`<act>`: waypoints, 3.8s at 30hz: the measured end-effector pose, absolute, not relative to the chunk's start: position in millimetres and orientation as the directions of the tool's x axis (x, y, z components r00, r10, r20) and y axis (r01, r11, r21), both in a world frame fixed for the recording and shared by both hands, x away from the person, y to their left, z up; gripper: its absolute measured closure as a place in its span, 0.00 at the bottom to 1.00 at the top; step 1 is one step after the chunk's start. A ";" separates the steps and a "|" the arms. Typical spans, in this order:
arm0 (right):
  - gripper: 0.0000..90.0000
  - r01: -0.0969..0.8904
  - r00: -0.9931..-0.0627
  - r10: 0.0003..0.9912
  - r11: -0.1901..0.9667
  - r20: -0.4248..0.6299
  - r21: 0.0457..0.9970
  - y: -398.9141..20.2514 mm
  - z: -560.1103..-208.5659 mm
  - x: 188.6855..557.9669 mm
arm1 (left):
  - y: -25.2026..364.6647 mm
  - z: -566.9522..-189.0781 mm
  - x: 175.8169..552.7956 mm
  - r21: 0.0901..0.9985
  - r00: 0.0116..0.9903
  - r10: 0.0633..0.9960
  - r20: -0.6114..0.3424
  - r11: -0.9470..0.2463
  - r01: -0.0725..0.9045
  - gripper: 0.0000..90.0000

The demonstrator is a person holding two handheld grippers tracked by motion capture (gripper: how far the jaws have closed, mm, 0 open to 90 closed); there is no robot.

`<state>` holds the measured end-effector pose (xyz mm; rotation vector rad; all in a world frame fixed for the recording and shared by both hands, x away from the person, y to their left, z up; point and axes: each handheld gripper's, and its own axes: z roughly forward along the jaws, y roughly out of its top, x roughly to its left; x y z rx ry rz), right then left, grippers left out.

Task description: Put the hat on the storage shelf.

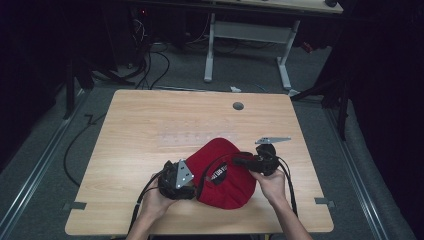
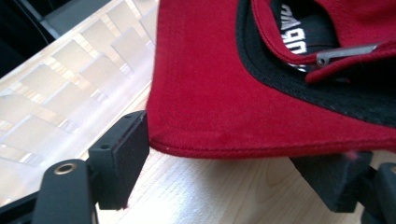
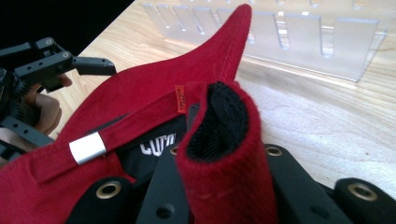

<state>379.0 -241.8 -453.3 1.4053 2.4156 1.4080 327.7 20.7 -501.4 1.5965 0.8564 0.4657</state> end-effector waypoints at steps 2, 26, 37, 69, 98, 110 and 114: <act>0.91 0.692 -0.600 0.692 0.196 0.402 0.695 -239.9 -453.6 379.0 | 22.1 -500.2 328.6 0.964 0.646 0.745 -0.165 -0.018 0.266 0.27; 0.87 0.682 -0.634 0.636 0.190 0.441 0.706 -229.9 -452.1 379.3 | 28.6 -481.5 323.0 0.948 0.725 0.654 -0.215 -0.037 0.315 0.77; 0.70 0.677 -0.615 0.642 0.133 0.458 0.724 -233.2 -453.0 383.9 | 25.0 -481.4 315.6 0.955 0.758 0.641 -0.117 -0.138 0.264 0.88; 0.42 0.587 -0.473 0.805 -0.015 0.358 0.809 -285.7 -462.4 370.3 | 56.1 -469.3 324.9 0.955 0.682 0.705 -0.196 -0.021 0.296 0.95; 0.37 0.638 -0.403 0.915 0.260 0.027 0.725 -272.6 -530.4 368.2 | 86.8 -438.1 360.2 0.887 0.569 0.692 -0.445 0.253 0.386 0.95; 0.36 0.626 -0.409 0.913 0.296 -0.019 0.722 -268.9 -531.3 368.2 | 100.6 -418.0 378.5 0.860 0.532 0.678 -0.508 0.363 0.358 0.95; 0.36 0.626 -0.408 0.913 0.295 -0.020 0.722 -268.7 -531.3 368.1 | 102.9 -414.9 383.8 0.861 0.525 0.684 -0.507 0.372 0.347 0.95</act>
